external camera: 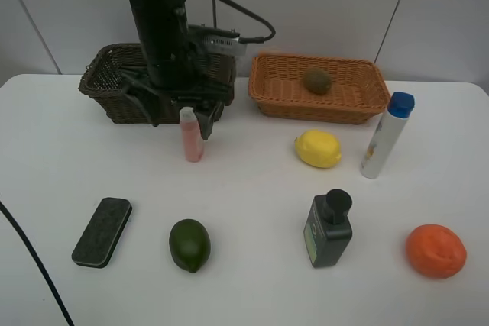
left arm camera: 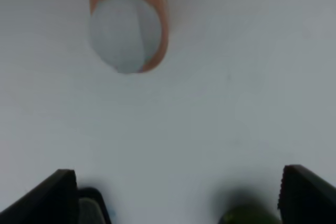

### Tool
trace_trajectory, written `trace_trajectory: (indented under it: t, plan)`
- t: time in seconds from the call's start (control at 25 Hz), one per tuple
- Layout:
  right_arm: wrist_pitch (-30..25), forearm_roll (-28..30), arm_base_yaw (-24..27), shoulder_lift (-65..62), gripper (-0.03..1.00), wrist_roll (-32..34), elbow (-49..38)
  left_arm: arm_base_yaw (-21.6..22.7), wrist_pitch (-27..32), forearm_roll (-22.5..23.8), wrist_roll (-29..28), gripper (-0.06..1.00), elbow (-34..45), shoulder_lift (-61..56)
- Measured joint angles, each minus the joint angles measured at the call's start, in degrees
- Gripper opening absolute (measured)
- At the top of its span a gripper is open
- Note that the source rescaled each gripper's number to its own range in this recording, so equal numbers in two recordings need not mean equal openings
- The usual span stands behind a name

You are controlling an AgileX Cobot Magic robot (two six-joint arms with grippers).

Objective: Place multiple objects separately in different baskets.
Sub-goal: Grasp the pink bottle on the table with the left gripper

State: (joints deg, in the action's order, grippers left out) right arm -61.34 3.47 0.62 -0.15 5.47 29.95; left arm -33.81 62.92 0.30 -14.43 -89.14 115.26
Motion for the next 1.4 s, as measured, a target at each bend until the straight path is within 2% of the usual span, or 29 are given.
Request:
trace_trajectory:
  t: [0.4,0.8,0.88,0.92,1.0,1.04,1.16,1.4]
  plan:
    - [0.0,0.0,0.0,0.0,0.98,0.0,0.0,0.0,-6.9,4.6,-5.2,1.0,0.0,5.5]
    - [0.0,0.0,0.0,0.0,0.98,0.0,0.0,0.2,-11.3,3.1,-7.1,1.0,0.0,9.6]
    - [0.0,0.0,0.0,0.0,0.98,0.0,0.0,0.4,-11.6,3.0,-7.2,0.97,0.0,9.8]
    - [0.0,0.0,0.0,0.0,0.98,0.0,0.0,0.6,-11.6,3.0,-7.4,0.92,0.0,9.8]
    - [0.0,0.0,0.0,0.0,0.98,0.0,0.0,0.8,-11.7,3.1,-8.1,0.7,0.0,9.9]
    - [0.0,0.0,0.0,0.0,0.98,0.0,0.0,0.8,-11.7,3.4,-8.6,0.56,0.0,9.9]
    - [0.0,0.0,0.0,0.0,0.98,0.0,0.0,0.9,-11.9,5.3,-9.1,0.0,0.0,9.9]
    - [0.0,0.0,0.0,0.0,0.98,0.0,0.0,1.0,-11.5,7.2,-9.4,0.01,0.0,9.9]
